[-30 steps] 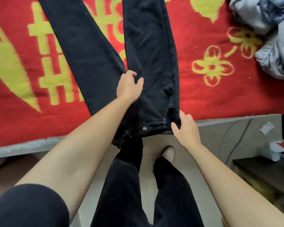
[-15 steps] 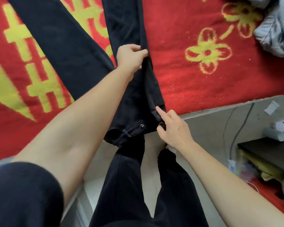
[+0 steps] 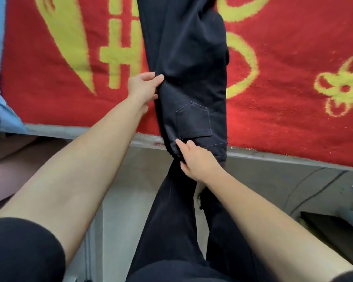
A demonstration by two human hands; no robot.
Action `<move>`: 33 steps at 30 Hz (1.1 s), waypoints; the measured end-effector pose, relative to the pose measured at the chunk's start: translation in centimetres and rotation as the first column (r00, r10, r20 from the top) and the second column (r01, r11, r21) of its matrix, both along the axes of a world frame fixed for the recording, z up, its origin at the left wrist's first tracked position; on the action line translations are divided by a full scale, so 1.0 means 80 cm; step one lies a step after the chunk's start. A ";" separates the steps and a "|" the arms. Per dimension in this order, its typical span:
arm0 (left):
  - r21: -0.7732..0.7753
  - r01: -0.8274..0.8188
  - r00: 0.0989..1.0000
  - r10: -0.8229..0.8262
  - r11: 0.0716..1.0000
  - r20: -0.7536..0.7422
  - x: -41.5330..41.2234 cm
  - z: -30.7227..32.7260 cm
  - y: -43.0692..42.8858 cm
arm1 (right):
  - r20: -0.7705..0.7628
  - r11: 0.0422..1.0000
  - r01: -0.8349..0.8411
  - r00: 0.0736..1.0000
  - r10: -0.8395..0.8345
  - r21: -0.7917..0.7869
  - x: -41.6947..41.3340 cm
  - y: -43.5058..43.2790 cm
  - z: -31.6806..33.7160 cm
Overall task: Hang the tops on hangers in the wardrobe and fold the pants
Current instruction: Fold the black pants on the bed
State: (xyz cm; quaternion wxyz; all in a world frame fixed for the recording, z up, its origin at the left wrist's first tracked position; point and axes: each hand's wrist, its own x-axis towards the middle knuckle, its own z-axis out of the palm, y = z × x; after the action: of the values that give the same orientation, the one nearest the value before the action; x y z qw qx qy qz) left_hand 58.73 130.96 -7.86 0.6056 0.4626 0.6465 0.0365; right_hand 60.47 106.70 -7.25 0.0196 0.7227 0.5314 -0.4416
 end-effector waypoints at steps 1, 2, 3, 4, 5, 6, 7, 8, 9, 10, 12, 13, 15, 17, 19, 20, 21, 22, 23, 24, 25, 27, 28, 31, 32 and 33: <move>0.022 -0.030 0.999 0.030 0.999 -0.026 -0.005 -0.013 0.001 | -0.019 0.999 -0.026 1.000 0.025 -0.035 -0.002 0.002 -0.008; 0.045 -0.053 0.997 0.055 0.998 -0.059 -0.009 -0.025 0.001 | -0.065 0.994 -0.059 0.996 0.053 -0.089 -0.002 0.003 -0.014; 0.065 -0.070 0.993 0.076 0.995 -0.093 -0.011 -0.037 0.002 | -0.124 0.985 -0.093 0.989 0.075 -0.146 0.000 0.003 -0.019; 0.079 -0.079 0.988 0.089 0.994 -0.129 -0.013 -0.048 0.003 | -0.176 0.973 -0.122 0.980 0.087 -0.196 0.005 0.004 -0.021; 0.088 -0.077 0.982 0.091 0.993 -0.164 -0.014 -0.057 0.004 | -0.212 0.965 -0.136 0.973 0.088 -0.223 0.009 0.005 -0.022; 0.095 -0.071 0.978 0.088 0.993 -0.190 -0.015 -0.062 0.005 | -0.230 0.962 -0.134 0.970 0.079 -0.237 0.014 0.005 -0.022; 0.097 -0.066 0.975 0.085 0.993 -0.204 -0.015 -0.065 0.005 | -0.225 0.967 -0.107 0.973 0.054 -0.230 0.020 0.006 -0.021; 0.102 -0.061 0.975 0.081 0.993 -0.209 -0.016 -0.066 0.005 | -0.195 0.977 -0.061 0.980 0.020 -0.203 0.026 0.007 -0.018; 0.113 -0.051 0.974 0.075 0.992 -0.214 -0.016 -0.066 0.004 | -0.147 0.989 -0.003 0.989 -0.018 -0.145 0.032 0.006 -0.015; 0.132 -0.046 0.973 0.074 0.990 -0.218 -0.017 -0.064 0.003 | -0.088 0.997 0.051 0.995 -0.055 -0.055 0.036 0.005 -0.011; 0.201 -0.054 0.970 0.099 0.978 -0.222 -0.023 -0.060 0.001 | 0.017 0.976 0.102 0.994 -0.107 0.194 0.042 0.002 -0.004; 0.236 -0.061 0.968 0.115 0.970 -0.223 -0.028 -0.060 0.001 | 0.068 0.951 0.082 0.992 -0.107 0.299 0.043 -0.001 -0.003; 0.277 -0.045 0.962 0.116 0.960 -0.247 -0.033 -0.062 0.001 | 0.157 0.964 -0.087 0.986 0.048 0.251 0.040 -0.003 -0.004; 0.281 0.035 0.950 0.056 0.959 -0.307 -0.031 -0.066 0.004 | 0.164 0.966 -0.255 0.955 0.246 0.039 0.041 0.004 -0.016; 0.257 0.129 0.925 -0.023 0.958 -0.378 -0.025 -0.068 0.012 | 0.114 0.964 -0.266 0.957 0.267 -0.031 0.054 0.019 -0.025; 0.237 0.178 0.906 -0.065 0.955 -0.418 -0.022 -0.067 0.015 | 0.066 0.979 -0.203 0.977 0.204 -0.023 0.062 0.028 -0.024; 0.214 0.230 0.885 -0.113 0.949 -0.453 -0.020 -0.064 0.019 | 0.001 0.996 -0.087 0.996 0.087 0.004 0.072 0.039 -0.020; 0.184 0.274 0.867 -0.160 0.944 -0.471 -0.019 -0.061 0.021 | -0.049 0.997 0.058 0.997 -0.056 0.042 0.082 0.047 -0.015; 0.155 0.298 0.865 -0.198 0.942 -0.462 -0.018 -0.057 0.023 | -0.045 0.975 0.188 0.982 -0.184 0.120 0.094 0.056 -0.009; 0.142 0.310 0.875 -0.223 0.940 -0.430 -0.017 -0.053 0.026 | 0.018 0.932 0.274 0.958 -0.286 0.237 0.110 0.066 -0.007; 0.148 0.315 0.888 -0.236 0.937 -0.396 -0.013 -0.048 0.032 | 0.103 0.884 0.311 0.925 -0.366 0.349 0.128 0.080 -0.004; 0.180 0.304 0.910 -0.230 0.935 -0.344 -0.001 -0.039 0.049 | 0.270 0.867 0.242 0.884 -0.382 0.435 0.164 0.115 -0.001; 0.192 0.303 0.916 -0.230 0.933 -0.329 0.006 -0.035 0.059 | 0.333 0.914 0.139 0.902 -0.276 0.381 0.180 0.132 -0.002; 0.168 0.465 0.846 -0.380 0.869 -0.375 0.027 -0.030 0.083 | 0.266 0.993 -0.105 0.957 0.116 -0.057 0.212 0.177 -0.012; 0.141 0.531 0.801 -0.441 0.836 -0.404 0.033 -0.030 0.091 | 0.200 0.976 -0.132 0.966 0.165 -0.171 0.222 0.189 -0.014; 0.125 0.568 0.771 -0.473 0.814 -0.425 0.039 -0.030 0.101 | 0.150 0.972 -0.117 0.977 0.149 -0.205 0.234 0.202 -0.015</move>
State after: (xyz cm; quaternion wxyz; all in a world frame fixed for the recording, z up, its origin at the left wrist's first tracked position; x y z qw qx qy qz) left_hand 61.84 139.00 -10.27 0.3945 0.6940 0.5850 -0.1431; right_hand 79.20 122.86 -8.48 0.1640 0.7139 0.5293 -0.4281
